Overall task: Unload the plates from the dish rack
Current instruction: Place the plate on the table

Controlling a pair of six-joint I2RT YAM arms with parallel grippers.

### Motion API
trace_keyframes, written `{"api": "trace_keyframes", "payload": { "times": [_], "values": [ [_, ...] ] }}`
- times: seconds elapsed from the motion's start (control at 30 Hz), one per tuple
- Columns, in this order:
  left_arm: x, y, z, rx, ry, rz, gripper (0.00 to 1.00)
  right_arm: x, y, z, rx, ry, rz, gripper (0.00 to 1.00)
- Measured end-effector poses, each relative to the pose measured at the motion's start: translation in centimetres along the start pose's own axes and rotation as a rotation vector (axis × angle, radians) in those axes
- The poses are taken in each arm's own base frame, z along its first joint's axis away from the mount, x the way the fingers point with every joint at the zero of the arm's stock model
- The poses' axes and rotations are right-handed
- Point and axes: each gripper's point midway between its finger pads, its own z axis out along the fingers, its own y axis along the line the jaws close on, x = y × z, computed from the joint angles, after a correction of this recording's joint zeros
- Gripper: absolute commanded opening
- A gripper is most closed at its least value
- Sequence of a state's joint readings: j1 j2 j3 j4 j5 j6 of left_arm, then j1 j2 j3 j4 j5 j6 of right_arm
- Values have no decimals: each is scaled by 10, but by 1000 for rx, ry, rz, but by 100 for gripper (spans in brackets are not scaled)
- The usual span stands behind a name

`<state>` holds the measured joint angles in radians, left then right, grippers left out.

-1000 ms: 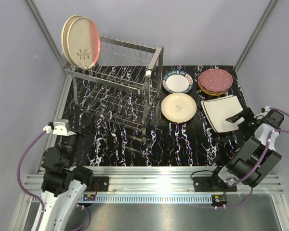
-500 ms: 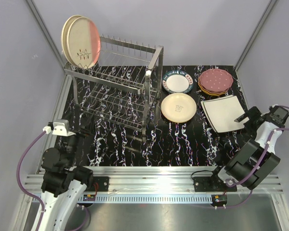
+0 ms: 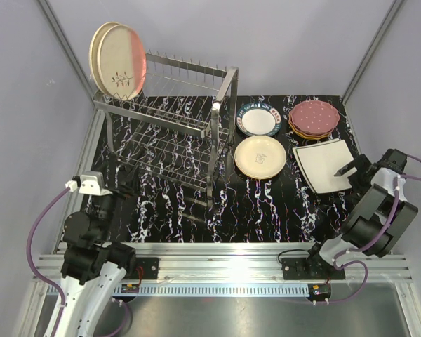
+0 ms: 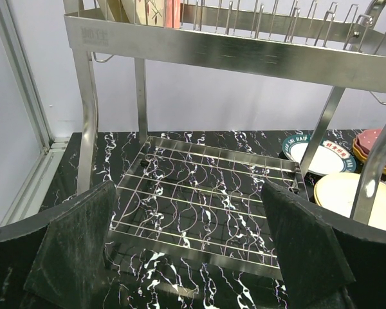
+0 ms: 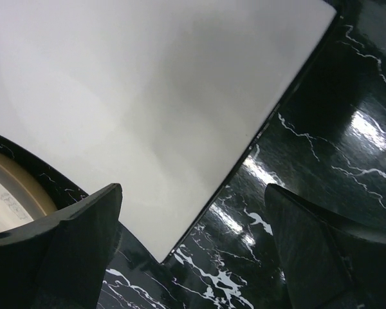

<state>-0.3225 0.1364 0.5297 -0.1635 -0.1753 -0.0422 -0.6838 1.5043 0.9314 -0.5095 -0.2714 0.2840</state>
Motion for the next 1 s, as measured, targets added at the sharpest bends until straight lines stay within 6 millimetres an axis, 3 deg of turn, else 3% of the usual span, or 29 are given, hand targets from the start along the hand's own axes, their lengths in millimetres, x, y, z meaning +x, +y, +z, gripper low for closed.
{"api": "trace_keyframes", "payload": {
  "times": [0.33, 0.83, 1.0],
  "values": [
    [1, 2, 1, -10, 4, 1, 99, -7, 15, 25, -11, 30, 35, 100],
    [3, 2, 2, -13, 11, 2, 99, -13, 23, 26, -49, 6, 12, 100],
    [3, 2, 2, -13, 13, 3, 99, -13, 23, 10, -48, -15, -63, 100]
  ]
}}
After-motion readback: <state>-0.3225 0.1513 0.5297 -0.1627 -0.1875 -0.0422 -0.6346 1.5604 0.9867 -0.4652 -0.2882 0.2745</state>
